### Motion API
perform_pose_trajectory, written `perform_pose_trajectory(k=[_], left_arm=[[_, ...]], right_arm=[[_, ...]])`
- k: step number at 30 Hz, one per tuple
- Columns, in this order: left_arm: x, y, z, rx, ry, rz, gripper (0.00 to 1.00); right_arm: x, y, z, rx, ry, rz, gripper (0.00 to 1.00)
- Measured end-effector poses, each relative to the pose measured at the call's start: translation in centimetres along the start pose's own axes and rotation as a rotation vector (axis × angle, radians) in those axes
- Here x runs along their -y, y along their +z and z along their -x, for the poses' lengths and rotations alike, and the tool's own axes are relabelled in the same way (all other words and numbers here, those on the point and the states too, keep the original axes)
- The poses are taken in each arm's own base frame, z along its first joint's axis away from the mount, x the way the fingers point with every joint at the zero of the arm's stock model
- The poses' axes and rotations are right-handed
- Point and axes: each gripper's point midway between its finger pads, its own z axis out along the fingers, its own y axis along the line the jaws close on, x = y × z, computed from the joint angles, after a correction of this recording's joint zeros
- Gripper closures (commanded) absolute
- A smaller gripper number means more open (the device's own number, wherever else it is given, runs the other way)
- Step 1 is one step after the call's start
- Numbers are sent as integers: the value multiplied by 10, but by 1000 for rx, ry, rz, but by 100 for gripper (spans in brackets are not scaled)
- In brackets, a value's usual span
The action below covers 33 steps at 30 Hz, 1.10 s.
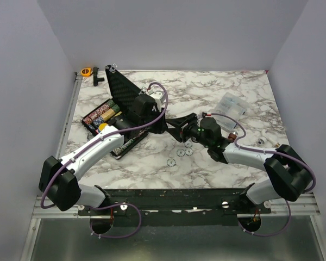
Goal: Pack up texas hold em set
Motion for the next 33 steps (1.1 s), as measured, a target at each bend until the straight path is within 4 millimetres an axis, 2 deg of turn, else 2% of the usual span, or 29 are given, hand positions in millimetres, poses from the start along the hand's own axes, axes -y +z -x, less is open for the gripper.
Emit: perform_pose_trajectory(k=[4,6,8,12,14,16,19,24,26,27,30,33], left_arm=[[2,0,-1,-3,2,-4,90],[2,0,-2,-6,4,-5,100],[1,1,-3,-9,11,-3,100],[0,0,-3,-9,8,2,100],[-1,0,-4,-14,11,5,100],[-2,-1,-7,-26,18,10,100],[-6,-6,-12,-44,28,31,100],[-19,-29,-20,-58,9,80,100],[-31,-38,-24,-56,-22,113,100],[-47,-45,-25,-48,-62,144,100],[-106,-65,-34,-26,-228,275,100],[-156,-80,-48,-17,-395,391,100]], right_arm=[[2,2,-5,-10,-1,-9,99],[4,3,-6,-13,-1,-14,99],[5,3,-6,-13,-1,-16,97],[8,2,-4,-2,-15,-21,47],[11,-1,-3,5,-49,-23,28],[14,-7,0,16,-101,-30,13],[15,-20,11,42,-216,-49,4],[14,-46,49,133,-425,-103,2],[23,-56,67,180,-510,-166,2],[30,-60,75,195,-542,-206,2],[54,-71,88,211,-625,-326,2],[71,-80,94,205,-686,-408,2]])
